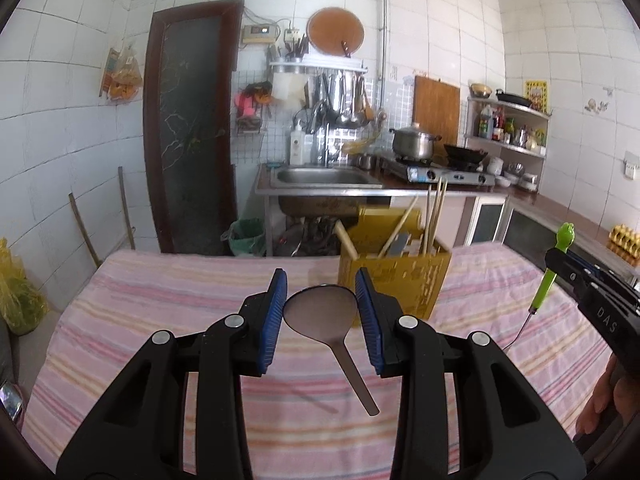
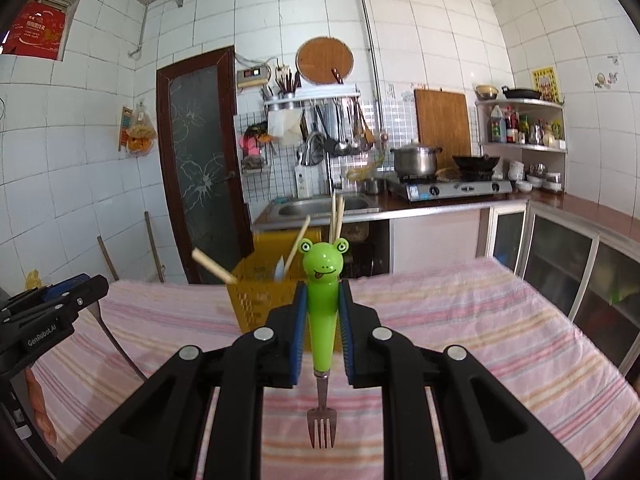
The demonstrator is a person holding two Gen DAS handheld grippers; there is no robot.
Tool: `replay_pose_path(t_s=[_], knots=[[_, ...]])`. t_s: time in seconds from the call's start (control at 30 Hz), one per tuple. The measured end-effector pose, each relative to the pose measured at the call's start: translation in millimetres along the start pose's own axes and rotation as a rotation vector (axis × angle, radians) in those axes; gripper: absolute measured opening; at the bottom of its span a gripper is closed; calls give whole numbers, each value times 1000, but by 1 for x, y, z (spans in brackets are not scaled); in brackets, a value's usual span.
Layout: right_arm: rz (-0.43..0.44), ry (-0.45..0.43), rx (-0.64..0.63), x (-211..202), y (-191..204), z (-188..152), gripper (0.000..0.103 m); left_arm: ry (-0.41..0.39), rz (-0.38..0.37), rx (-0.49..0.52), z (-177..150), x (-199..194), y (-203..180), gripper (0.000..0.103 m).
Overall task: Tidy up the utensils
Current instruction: 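Lift the green fork and dark spoon and carry them above the holder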
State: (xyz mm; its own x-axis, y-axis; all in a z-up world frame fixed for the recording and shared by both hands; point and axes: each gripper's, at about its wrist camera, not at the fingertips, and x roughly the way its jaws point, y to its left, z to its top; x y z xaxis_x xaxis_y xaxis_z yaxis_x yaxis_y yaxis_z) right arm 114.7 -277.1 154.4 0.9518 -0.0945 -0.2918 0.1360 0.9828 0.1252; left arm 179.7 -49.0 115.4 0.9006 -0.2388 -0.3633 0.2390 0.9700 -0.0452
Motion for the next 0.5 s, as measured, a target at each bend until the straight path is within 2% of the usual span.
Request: replay_pose_path(t_s=[0.17, 0.5], knots=[[3, -49, -1, 8, 0, 35, 16, -61, -23, 1, 43, 7, -8, 34], [3, -119, 29, 67, -1, 101, 16, -170, 16, 60, 115, 56, -31, 34]])
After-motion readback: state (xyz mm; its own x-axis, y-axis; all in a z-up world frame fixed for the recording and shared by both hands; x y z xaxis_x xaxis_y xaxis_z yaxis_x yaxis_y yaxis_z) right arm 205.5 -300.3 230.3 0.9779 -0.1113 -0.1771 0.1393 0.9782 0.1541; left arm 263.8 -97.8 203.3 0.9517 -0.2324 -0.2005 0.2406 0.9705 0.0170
